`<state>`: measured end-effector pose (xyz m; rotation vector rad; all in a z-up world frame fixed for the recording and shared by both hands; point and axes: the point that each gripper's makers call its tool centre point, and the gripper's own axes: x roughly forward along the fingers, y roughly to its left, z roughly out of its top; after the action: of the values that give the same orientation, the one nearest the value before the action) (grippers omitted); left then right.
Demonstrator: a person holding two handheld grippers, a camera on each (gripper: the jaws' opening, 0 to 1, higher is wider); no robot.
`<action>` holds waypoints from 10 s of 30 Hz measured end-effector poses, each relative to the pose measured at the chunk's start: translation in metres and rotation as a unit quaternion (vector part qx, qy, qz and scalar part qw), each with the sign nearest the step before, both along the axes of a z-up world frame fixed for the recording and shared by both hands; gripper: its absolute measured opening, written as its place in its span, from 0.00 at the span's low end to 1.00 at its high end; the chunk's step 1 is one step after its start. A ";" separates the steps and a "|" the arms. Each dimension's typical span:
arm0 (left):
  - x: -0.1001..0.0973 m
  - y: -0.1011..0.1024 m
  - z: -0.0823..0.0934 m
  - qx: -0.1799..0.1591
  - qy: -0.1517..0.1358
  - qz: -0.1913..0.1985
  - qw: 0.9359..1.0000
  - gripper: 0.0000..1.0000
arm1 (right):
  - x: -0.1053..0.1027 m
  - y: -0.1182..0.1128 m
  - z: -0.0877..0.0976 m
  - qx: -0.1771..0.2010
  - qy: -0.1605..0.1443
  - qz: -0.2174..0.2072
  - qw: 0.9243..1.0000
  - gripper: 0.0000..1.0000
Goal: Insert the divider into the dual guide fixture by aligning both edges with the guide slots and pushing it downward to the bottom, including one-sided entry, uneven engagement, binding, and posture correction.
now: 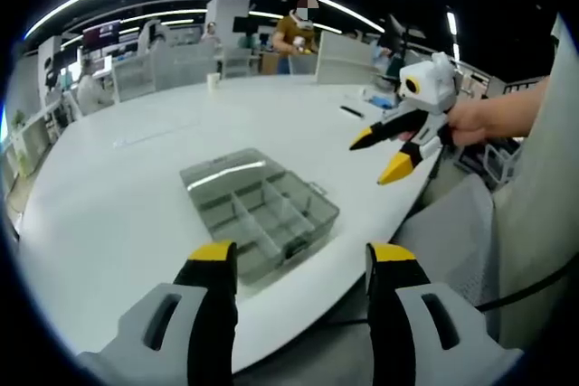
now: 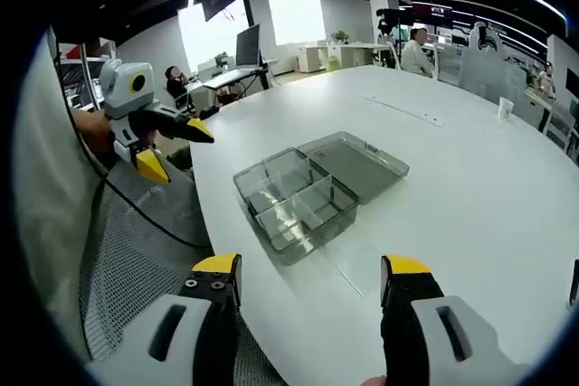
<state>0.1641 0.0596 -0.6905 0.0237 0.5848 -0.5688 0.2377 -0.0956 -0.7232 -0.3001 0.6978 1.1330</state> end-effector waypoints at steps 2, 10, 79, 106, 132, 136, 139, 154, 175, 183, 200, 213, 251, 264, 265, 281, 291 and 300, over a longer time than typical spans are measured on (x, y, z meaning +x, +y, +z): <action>0.000 0.000 0.001 0.000 0.000 0.002 1.000 0.56 | 0.001 0.001 -0.003 -0.002 0.002 0.002 1.000 0.59; 0.002 -0.003 0.005 -0.001 -0.007 0.000 1.000 0.56 | 0.004 0.003 -0.016 -0.016 0.006 0.015 1.000 0.58; 0.006 0.008 -0.007 0.015 0.012 -0.004 1.000 0.61 | 0.046 0.005 -0.090 -0.176 -0.005 0.164 0.971 0.46; 0.010 0.009 -0.012 0.013 0.018 -0.003 1.000 0.61 | 0.050 0.008 -0.098 -0.222 -0.021 0.236 0.946 0.37; 0.012 0.007 -0.009 0.011 0.014 -0.005 1.000 0.61 | 0.042 0.002 -0.095 -0.248 -0.019 0.247 0.937 0.28; 0.012 0.005 -0.009 0.012 0.014 -0.007 1.000 0.61 | 0.041 0.000 -0.093 -0.245 -0.019 0.243 0.938 0.27; 0.011 0.004 -0.008 0.012 0.013 -0.008 1.000 0.61 | 0.039 -0.001 -0.091 -0.243 -0.017 0.240 0.940 0.27; 0.014 0.001 -0.007 0.009 0.009 -0.012 1.000 0.60 | 0.034 -0.001 -0.076 -0.220 -0.021 0.214 0.951 0.27; 0.016 -0.013 -0.005 0.002 0.013 -0.027 1.000 0.59 | 0.011 0.023 -0.044 -0.194 -0.068 0.211 0.956 0.27; 0.021 -0.020 -0.005 -0.009 0.015 -0.030 0.999 0.58 | 0.000 0.037 -0.027 -0.173 -0.089 0.206 0.959 0.27; 0.023 -0.039 -0.001 -0.026 0.022 -0.047 0.998 0.53 | -0.022 0.056 0.002 -0.145 -0.130 0.207 0.959 0.27; 0.020 -0.047 0.004 -0.036 0.024 -0.053 0.998 0.50 | -0.034 0.066 0.021 -0.133 -0.154 0.211 0.956 0.27; 0.026 -0.045 0.034 -0.128 0.026 -0.008 0.991 0.43 | -0.046 0.087 0.067 -0.113 -0.252 0.233 0.932 0.27; 0.031 -0.046 0.038 -0.156 0.037 0.007 0.987 0.35 | -0.047 0.091 0.074 -0.113 -0.275 0.244 0.923 0.27; 0.030 -0.046 0.038 -0.157 0.038 0.006 0.987 0.35 | -0.047 0.092 0.075 -0.113 -0.276 0.245 0.922 0.27; 0.034 -0.049 0.042 -0.197 0.062 0.020 0.978 0.20 | -0.051 0.095 0.077 -0.116 -0.295 0.262 0.911 0.27; 0.032 -0.055 0.042 -0.212 0.080 0.017 0.974 0.11 | -0.052 0.099 0.079 -0.116 -0.309 0.271 0.904 0.27; 0.030 -0.057 0.043 -0.229 0.097 0.019 0.968 0.06 | -0.051 0.100 0.081 -0.116 -0.316 0.276 0.901 0.27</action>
<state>0.1942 0.0030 -0.6479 -0.4849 0.6307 -0.6629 0.1863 0.0048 -0.6420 -1.0693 0.1549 1.3783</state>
